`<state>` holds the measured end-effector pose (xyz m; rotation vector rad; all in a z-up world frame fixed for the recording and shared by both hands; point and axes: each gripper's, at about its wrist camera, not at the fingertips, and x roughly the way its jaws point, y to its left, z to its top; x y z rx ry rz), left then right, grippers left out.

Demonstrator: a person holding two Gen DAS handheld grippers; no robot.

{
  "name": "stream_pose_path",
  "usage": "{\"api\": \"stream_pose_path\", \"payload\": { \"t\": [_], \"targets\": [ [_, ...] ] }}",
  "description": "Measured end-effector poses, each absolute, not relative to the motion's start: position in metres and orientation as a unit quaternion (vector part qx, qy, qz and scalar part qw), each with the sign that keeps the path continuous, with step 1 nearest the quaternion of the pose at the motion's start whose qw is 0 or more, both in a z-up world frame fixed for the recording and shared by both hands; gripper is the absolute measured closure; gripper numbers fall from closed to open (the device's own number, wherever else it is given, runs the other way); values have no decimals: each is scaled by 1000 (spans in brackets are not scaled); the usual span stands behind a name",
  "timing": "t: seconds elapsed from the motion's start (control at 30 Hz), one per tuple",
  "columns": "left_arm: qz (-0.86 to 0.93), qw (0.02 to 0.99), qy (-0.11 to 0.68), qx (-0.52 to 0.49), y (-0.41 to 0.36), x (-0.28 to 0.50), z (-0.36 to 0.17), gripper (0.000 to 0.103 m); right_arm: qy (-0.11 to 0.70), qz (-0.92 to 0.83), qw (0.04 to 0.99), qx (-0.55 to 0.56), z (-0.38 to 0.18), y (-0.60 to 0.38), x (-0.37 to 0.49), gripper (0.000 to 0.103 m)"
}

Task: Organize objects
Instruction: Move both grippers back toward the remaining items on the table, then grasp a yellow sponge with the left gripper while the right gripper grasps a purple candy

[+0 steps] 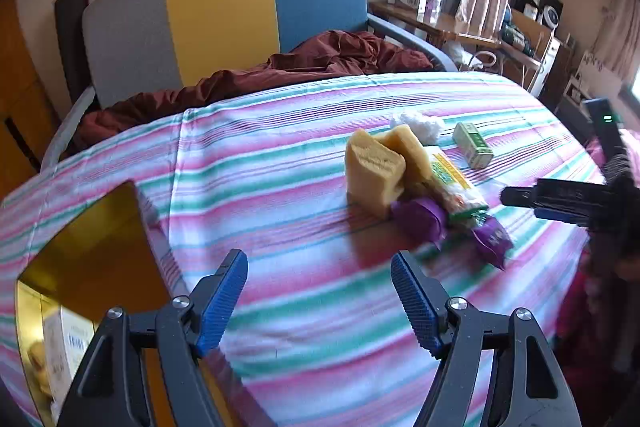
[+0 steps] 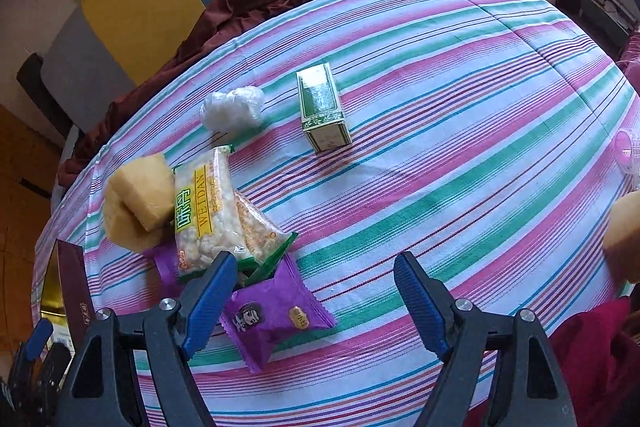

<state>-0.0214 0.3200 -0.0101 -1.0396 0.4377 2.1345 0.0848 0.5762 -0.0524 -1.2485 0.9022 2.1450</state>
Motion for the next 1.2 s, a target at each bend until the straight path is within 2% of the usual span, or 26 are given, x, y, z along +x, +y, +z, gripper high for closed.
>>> {"api": "stream_pose_path", "payload": {
  "t": [0.3, 0.4, 0.67, 0.73, 0.77, 0.8, 0.83, 1.2],
  "targets": [
    [795, 402, 212, -403, 391, -59, -39, 27, 349, 785, 224, -461, -54, 581, 79, 21],
    [781, 414, 220, -413, 409, -71, -52, 19, 360, 783, 214, -460, -55, 583, 81, 21],
    [770, 432, 180, -434, 433, -99, -67, 18, 367, 781, 204, -461, -59, 586, 74, 21],
    [763, 440, 156, -447, 433, -105, -67, 20, 367, 780, 204, -463, -60, 586, 75, 21],
    [763, 441, 150, -448, 434, -107, -66, 27, 367, 780, 204, -464, -60, 586, 75, 21],
    [761, 443, 147, -450, 434, -108, -66, 44, 366, 780, 205, -464, -61, 586, 75, 21],
    [760, 441, 148, -454, 435, -108, -67, 47, 364, 780, 206, -466, -61, 586, 75, 21],
    [781, 407, 144, -451, 381, -66, -50, 49, 369, 775, 205, -470, -66, 595, 73, 23]
  ]
}}
